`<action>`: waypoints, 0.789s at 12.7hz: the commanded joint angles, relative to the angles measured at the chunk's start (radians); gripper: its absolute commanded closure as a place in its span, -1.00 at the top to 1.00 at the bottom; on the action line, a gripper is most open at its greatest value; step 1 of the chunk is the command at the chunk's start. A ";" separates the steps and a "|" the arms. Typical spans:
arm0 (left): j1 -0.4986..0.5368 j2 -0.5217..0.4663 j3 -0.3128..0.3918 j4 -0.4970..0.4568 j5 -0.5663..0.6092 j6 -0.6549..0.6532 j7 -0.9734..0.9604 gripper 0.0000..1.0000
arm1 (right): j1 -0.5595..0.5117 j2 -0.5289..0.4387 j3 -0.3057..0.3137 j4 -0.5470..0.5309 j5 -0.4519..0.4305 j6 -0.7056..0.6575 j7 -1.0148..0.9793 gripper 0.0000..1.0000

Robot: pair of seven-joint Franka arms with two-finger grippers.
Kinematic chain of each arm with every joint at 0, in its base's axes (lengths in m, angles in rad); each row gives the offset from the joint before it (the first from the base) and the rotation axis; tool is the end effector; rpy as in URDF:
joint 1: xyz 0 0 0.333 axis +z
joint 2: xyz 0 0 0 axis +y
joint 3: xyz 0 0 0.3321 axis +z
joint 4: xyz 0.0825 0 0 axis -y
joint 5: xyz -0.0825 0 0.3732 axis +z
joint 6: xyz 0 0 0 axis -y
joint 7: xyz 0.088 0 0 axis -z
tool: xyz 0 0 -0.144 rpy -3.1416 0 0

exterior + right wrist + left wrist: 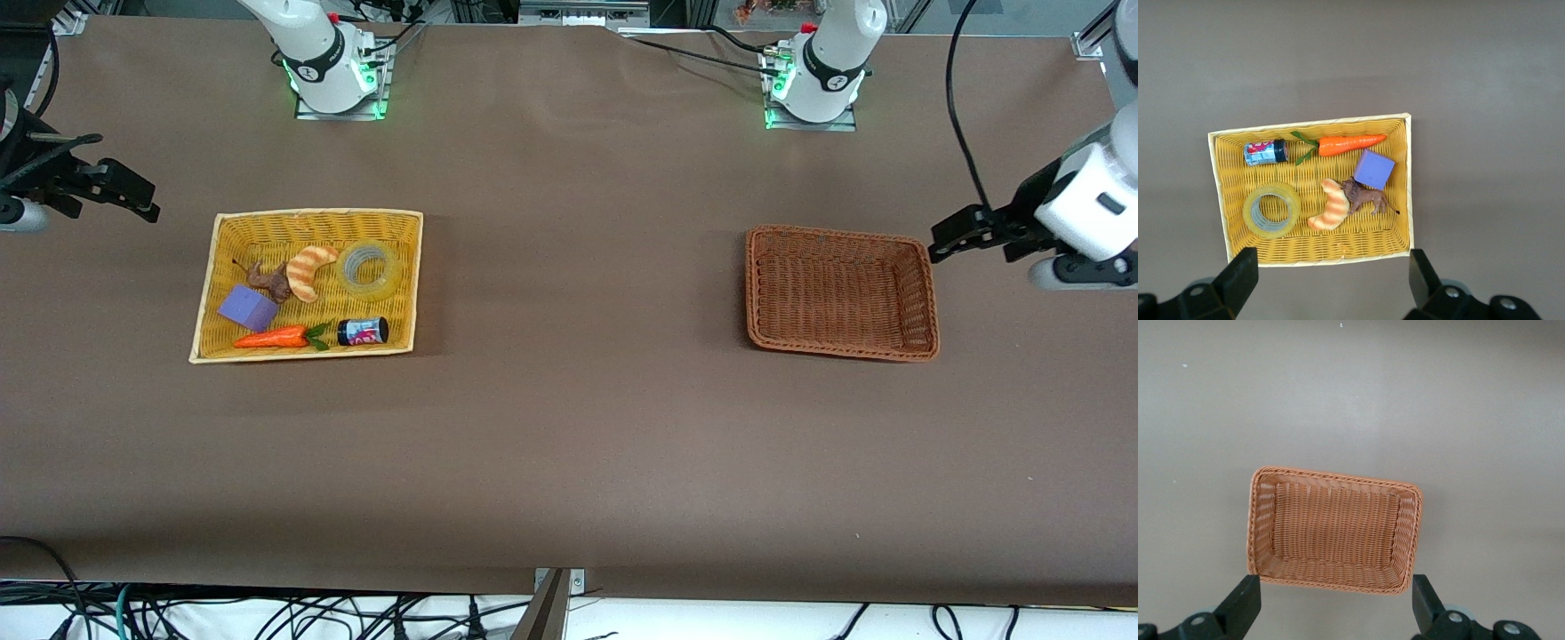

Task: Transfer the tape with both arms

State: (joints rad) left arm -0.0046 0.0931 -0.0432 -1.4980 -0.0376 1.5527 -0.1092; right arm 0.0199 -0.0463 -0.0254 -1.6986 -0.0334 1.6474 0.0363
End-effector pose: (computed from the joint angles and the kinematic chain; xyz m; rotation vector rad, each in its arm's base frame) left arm 0.5693 -0.0316 0.5838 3.1010 0.0955 -0.0643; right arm 0.5330 -0.0078 0.5760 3.1088 -0.0608 -0.0069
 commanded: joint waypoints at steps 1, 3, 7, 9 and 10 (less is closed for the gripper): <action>-0.027 -0.053 0.009 -0.039 -0.016 -0.013 -0.003 1.00 | -0.015 0.005 0.007 0.014 0.054 -0.015 0.007 1.00; -0.003 -0.041 0.011 -0.036 -0.016 -0.042 0.006 1.00 | -0.018 0.008 -0.001 0.019 0.061 -0.017 -0.013 1.00; 0.005 -0.027 0.005 -0.028 -0.019 -0.042 -0.001 1.00 | -0.021 0.008 -0.001 0.020 0.052 -0.018 -0.013 1.00; 0.005 -0.016 0.003 -0.028 -0.019 -0.040 -0.003 1.00 | -0.021 0.009 -0.001 0.020 0.047 -0.018 -0.010 1.00; 0.003 -0.013 0.003 -0.025 -0.019 -0.039 -0.003 1.00 | -0.021 0.010 -0.001 0.020 0.047 -0.018 -0.007 1.00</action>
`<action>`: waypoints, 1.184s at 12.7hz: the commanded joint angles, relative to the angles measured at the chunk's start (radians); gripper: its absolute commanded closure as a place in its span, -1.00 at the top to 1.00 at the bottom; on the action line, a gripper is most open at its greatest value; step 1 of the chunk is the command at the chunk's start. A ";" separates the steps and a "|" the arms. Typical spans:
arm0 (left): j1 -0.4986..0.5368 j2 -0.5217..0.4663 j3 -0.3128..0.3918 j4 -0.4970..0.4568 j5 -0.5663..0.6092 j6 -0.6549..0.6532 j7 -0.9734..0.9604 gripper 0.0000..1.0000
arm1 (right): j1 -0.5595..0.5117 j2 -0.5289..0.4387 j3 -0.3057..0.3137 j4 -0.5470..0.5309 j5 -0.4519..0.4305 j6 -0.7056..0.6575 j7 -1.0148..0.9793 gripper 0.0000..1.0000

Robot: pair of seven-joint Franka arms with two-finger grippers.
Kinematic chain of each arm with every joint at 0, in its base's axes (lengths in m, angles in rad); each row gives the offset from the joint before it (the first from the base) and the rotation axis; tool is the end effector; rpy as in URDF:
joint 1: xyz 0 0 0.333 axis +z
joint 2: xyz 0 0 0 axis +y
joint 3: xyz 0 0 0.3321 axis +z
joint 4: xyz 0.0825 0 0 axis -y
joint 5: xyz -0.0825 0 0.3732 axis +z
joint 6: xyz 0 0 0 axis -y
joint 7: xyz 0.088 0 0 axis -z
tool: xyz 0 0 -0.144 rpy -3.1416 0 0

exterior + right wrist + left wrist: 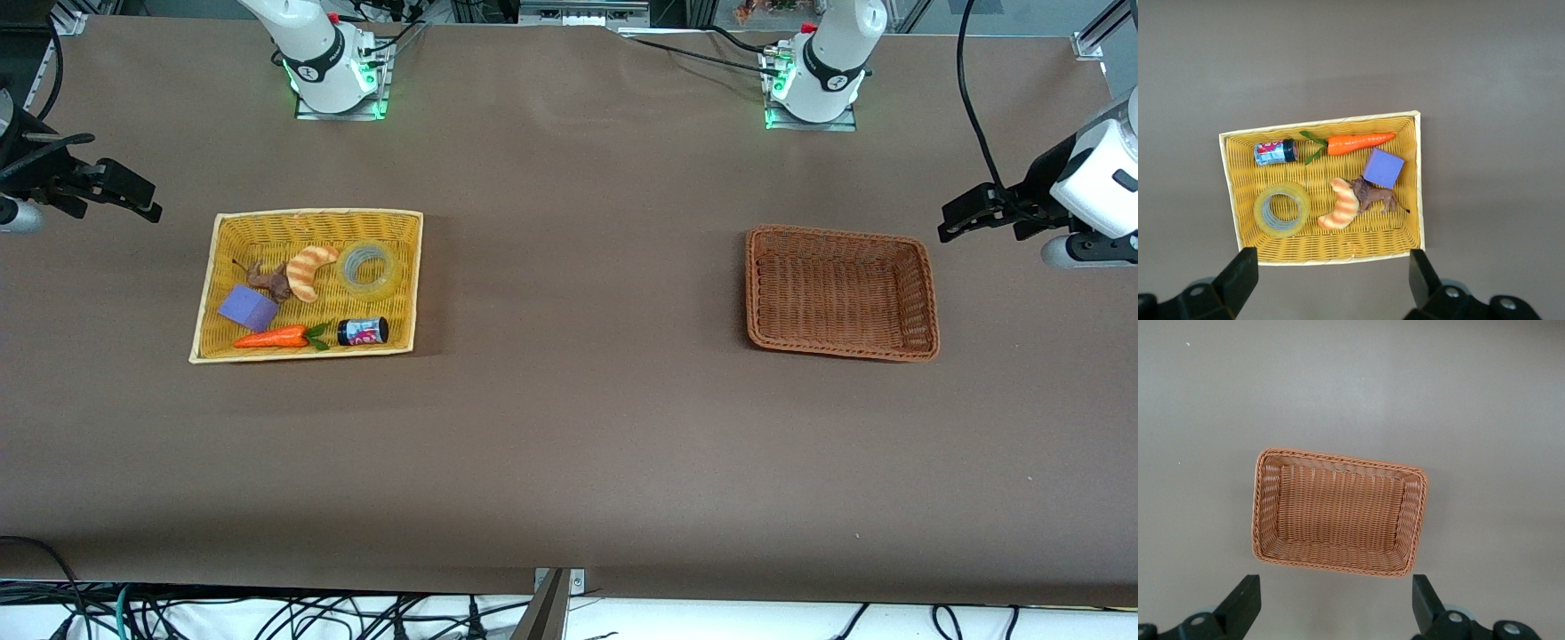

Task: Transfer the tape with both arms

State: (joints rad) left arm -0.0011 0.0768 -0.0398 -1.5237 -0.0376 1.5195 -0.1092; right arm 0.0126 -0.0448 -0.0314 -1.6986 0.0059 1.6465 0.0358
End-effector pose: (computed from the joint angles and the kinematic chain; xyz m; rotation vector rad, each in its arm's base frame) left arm 0.5586 -0.0276 0.5787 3.1026 0.1054 -0.1301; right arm 0.5332 -0.0095 0.5751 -3.1332 0.0862 0.0116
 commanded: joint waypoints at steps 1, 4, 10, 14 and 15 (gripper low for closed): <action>0.000 0.003 0.000 0.002 -0.021 -0.004 -0.003 1.00 | -0.014 0.008 0.005 0.020 0.008 -0.023 -0.005 1.00; -0.008 0.003 -0.002 0.000 -0.019 -0.002 -0.004 1.00 | -0.014 0.016 0.005 0.020 0.011 -0.080 -0.007 1.00; -0.011 0.003 -0.003 0.000 -0.019 -0.002 -0.003 1.00 | -0.011 0.019 0.007 0.023 -0.023 -0.128 -0.013 1.00; -0.013 0.005 -0.003 0.000 -0.019 -0.002 -0.003 1.00 | -0.008 0.032 0.008 0.019 -0.021 -0.140 -0.016 1.00; -0.013 0.005 -0.003 0.000 -0.019 -0.002 -0.003 1.00 | -0.008 0.032 0.008 0.019 -0.023 -0.143 -0.016 1.00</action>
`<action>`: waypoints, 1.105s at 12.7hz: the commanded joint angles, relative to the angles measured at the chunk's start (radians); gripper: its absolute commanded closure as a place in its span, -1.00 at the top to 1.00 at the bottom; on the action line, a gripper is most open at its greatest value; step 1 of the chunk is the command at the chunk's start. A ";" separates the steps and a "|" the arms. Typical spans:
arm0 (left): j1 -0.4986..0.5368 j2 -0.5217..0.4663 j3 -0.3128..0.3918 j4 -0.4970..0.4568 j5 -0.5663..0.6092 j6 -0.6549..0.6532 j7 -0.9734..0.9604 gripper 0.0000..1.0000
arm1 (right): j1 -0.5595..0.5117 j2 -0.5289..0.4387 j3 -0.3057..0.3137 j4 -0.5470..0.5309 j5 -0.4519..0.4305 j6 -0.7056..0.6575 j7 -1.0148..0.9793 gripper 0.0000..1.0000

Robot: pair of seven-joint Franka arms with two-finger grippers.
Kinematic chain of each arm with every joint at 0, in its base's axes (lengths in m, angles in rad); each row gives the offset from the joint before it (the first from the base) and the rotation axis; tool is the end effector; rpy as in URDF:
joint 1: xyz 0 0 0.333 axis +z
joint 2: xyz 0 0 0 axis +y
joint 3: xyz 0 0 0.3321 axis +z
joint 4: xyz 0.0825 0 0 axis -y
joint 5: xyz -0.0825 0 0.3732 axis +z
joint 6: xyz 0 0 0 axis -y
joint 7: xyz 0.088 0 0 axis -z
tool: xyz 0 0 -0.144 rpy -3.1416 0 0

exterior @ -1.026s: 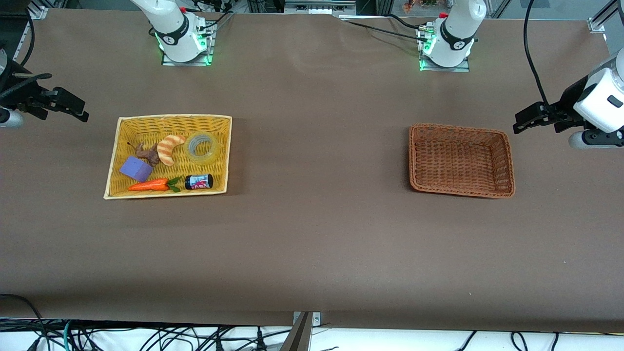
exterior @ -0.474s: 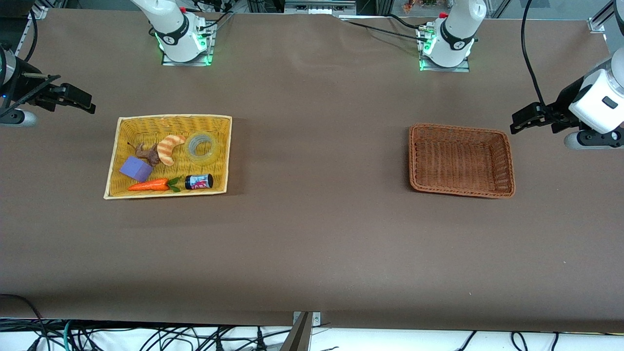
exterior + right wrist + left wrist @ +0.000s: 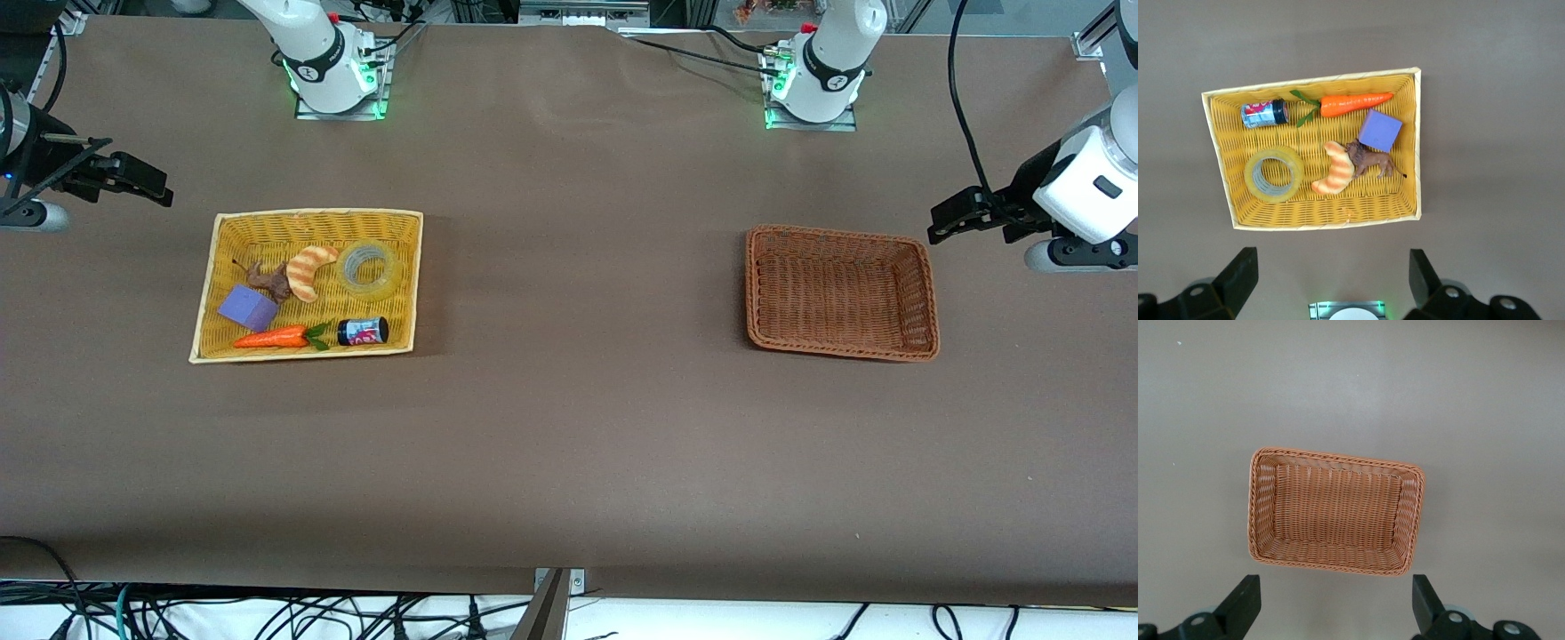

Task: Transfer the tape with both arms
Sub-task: 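Reach the right gripper into the yellow basket and grasp the tape roll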

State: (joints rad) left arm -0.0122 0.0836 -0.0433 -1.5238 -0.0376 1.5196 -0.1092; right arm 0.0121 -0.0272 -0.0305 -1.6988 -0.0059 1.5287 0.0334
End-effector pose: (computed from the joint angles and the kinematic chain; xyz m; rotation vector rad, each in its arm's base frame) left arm 0.5598 -0.0357 0.5748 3.1034 0.0829 -0.1411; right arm 0.5195 -0.0106 0.5567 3.1264 -0.0806 -0.2238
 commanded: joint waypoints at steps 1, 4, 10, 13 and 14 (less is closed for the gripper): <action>-0.002 -0.002 0.000 0.001 -0.019 -0.002 -0.003 1.00 | -0.007 0.020 0.007 0.019 -0.011 -0.025 -0.015 1.00; -0.002 -0.002 0.000 0.001 -0.019 -0.002 -0.003 1.00 | -0.004 0.056 0.015 0.013 -0.009 -0.027 -0.071 1.00; -0.002 -0.002 0.000 0.001 -0.019 -0.002 -0.003 1.00 | 0.011 0.073 0.130 -0.324 -0.006 0.331 -0.291 1.00; -0.002 -0.002 0.000 0.001 -0.019 -0.002 -0.003 1.00 | 0.011 0.111 0.184 -0.553 -0.009 0.713 -0.277 1.00; -0.002 -0.002 0.000 0.001 -0.019 -0.002 -0.003 1.00 | 0.011 0.137 0.190 -0.577 -0.008 0.772 -0.276 0.99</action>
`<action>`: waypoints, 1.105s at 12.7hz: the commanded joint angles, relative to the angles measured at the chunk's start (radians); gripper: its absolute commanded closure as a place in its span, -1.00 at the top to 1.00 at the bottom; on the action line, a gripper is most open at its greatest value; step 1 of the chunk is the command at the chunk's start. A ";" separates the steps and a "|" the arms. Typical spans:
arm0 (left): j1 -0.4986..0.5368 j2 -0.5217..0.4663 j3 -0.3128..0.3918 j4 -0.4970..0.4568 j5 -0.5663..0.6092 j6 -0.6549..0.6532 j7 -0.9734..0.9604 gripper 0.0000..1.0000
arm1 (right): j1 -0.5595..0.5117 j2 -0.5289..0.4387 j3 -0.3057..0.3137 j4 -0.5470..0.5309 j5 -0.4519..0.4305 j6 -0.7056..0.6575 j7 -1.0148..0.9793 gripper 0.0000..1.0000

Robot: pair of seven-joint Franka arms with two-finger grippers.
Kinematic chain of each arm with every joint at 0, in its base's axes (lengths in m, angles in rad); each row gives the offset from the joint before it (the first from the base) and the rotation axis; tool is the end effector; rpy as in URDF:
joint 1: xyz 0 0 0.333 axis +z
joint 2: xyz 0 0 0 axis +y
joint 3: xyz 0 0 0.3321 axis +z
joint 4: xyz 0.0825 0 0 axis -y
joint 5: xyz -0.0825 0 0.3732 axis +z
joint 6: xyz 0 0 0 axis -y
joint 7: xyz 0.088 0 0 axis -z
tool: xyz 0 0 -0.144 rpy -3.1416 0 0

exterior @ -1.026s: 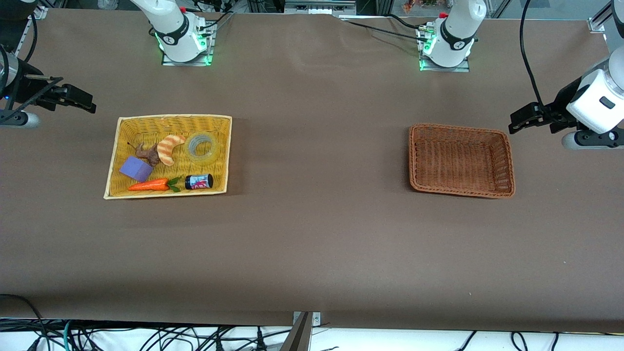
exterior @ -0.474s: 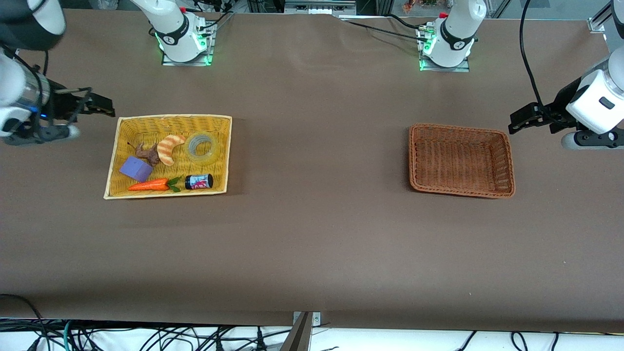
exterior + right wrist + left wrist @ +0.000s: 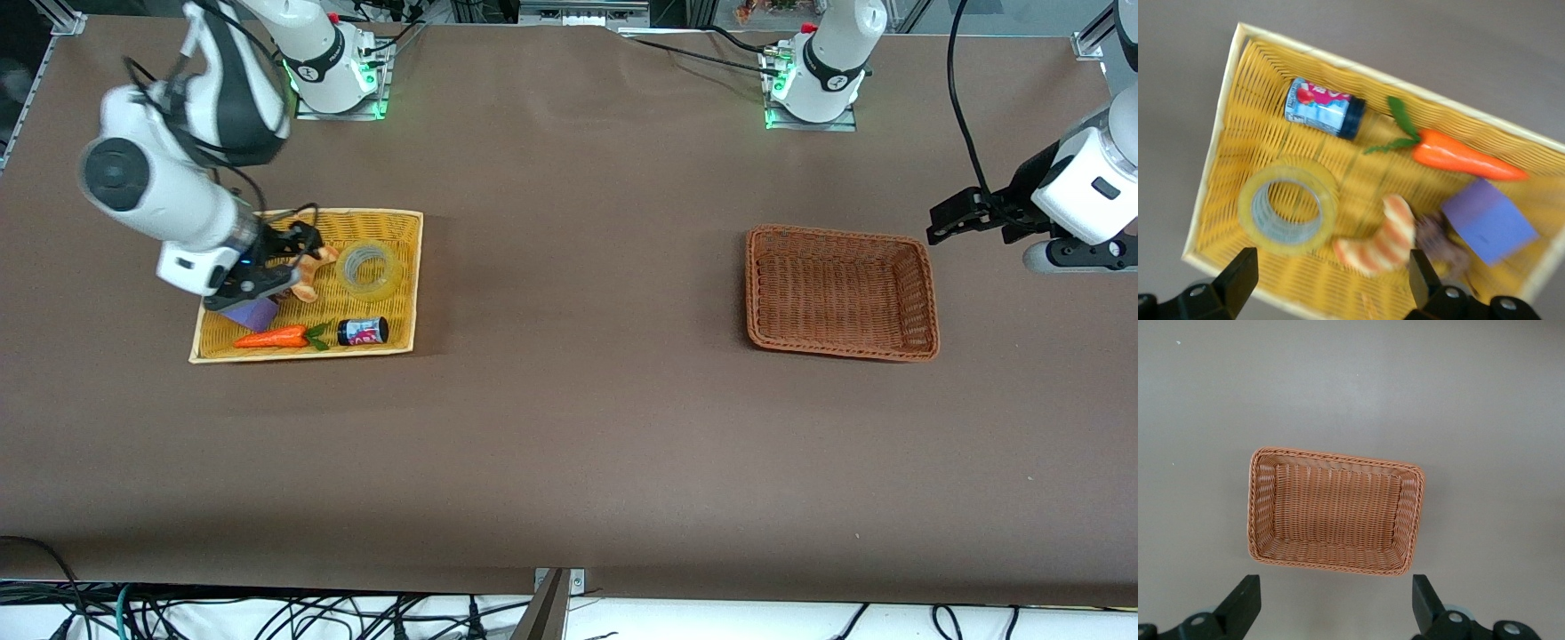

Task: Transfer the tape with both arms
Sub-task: 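Reach the right gripper into the yellow basket and grasp the tape roll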

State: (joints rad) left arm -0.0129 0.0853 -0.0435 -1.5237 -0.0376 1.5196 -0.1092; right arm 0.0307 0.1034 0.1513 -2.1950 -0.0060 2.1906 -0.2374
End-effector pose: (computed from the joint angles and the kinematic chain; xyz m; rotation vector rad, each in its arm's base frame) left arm 0.5602 -0.0362 0.5739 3.1034 0.0816 -0.1436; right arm 0.5134 0.0939 0.3162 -3.0537 -0.6560 0.1661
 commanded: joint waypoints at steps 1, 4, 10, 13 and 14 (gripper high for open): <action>-0.001 -0.004 0.001 0.000 -0.019 -0.002 -0.003 1.00 | -0.008 0.042 0.020 -0.089 -0.008 0.145 -0.005 0.99; -0.001 -0.004 0.001 0.000 -0.019 -0.002 -0.003 1.00 | -0.008 0.137 0.020 -0.088 -0.008 0.176 -0.005 0.82; -0.001 -0.004 0.001 0.000 -0.021 -0.002 -0.001 1.00 | -0.011 0.207 0.020 -0.078 -0.006 0.238 0.004 -1.00; -0.001 -0.004 0.001 0.000 -0.021 -0.002 -0.001 1.00 | -0.009 0.188 0.022 -0.043 -0.006 0.160 0.004 -1.00; -0.001 -0.004 0.001 0.000 -0.021 -0.002 -0.001 1.00 | -0.009 0.170 0.022 -0.025 -0.006 0.125 -0.002 -1.00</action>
State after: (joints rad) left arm -0.0134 0.0853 -0.0437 -1.5238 -0.0376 1.5196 -0.1092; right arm 0.0291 0.3165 0.1632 -2.2480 -0.0063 2.3863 -0.2364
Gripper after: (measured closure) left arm 0.000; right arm 0.784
